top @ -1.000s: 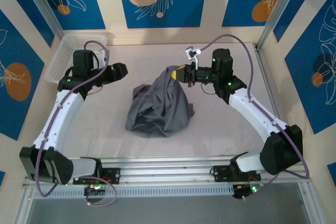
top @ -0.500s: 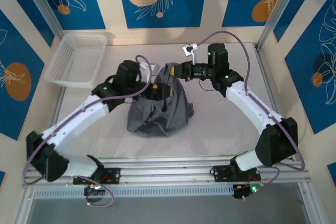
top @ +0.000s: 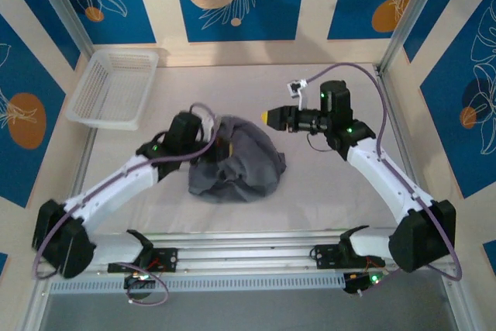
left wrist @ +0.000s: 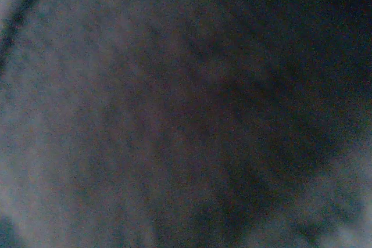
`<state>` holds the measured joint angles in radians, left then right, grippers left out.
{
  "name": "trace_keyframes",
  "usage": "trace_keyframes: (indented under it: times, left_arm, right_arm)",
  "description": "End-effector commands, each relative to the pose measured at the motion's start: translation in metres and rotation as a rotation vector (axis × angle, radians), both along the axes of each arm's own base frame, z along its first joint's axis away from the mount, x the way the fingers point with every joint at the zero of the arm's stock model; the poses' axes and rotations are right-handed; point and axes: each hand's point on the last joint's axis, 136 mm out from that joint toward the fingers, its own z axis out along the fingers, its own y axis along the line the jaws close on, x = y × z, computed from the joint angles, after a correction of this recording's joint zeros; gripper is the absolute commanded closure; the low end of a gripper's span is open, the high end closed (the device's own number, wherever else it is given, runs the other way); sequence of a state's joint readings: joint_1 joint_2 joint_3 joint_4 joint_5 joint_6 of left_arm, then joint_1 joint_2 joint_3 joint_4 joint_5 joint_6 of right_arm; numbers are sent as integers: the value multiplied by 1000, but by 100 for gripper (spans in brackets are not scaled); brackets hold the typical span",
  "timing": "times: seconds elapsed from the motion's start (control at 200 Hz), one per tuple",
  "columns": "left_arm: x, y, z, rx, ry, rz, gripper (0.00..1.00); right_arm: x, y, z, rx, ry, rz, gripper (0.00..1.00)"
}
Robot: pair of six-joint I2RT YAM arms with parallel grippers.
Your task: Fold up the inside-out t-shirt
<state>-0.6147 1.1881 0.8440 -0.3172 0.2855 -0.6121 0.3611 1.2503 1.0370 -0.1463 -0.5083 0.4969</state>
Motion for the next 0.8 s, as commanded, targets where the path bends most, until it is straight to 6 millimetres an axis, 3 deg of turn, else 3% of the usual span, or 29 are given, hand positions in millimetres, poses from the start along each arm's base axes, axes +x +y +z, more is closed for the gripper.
trace_keyframes:
  times: [0.0,0.045,0.1,0.205,0.305,0.42,0.545,0.675,0.795]
  left_arm:
    - [-45,48,-68,70,221,189,68]
    - [-54,56,-72,48,226,218,48]
    - [-56,65,-59,29,185,256,34]
    - [-50,96,-13,92,27,334,24]
    - [-41,111,20,158,-46,340,23]
    - [-26,102,24,297,-9,220,21]
    - [-4,80,19,422,-19,8,19]
    - [11,68,-5,557,-31,-214,19]
    - [23,62,-29,602,-12,-306,19]
  right_arm:
    - [-11,5,-44,-109,41,20,45]
    - [-15,9,-52,-131,55,40,45]
    - [-20,14,-57,-147,56,64,45]
    - [-24,26,-63,-192,25,105,44]
    - [-21,39,-76,-269,48,118,44]
    - [-21,58,-100,-373,61,171,41]
    - [-18,65,-117,-425,89,168,38]
    - [-17,59,-123,-425,108,139,37]
    - [-23,54,-120,-415,87,141,37]
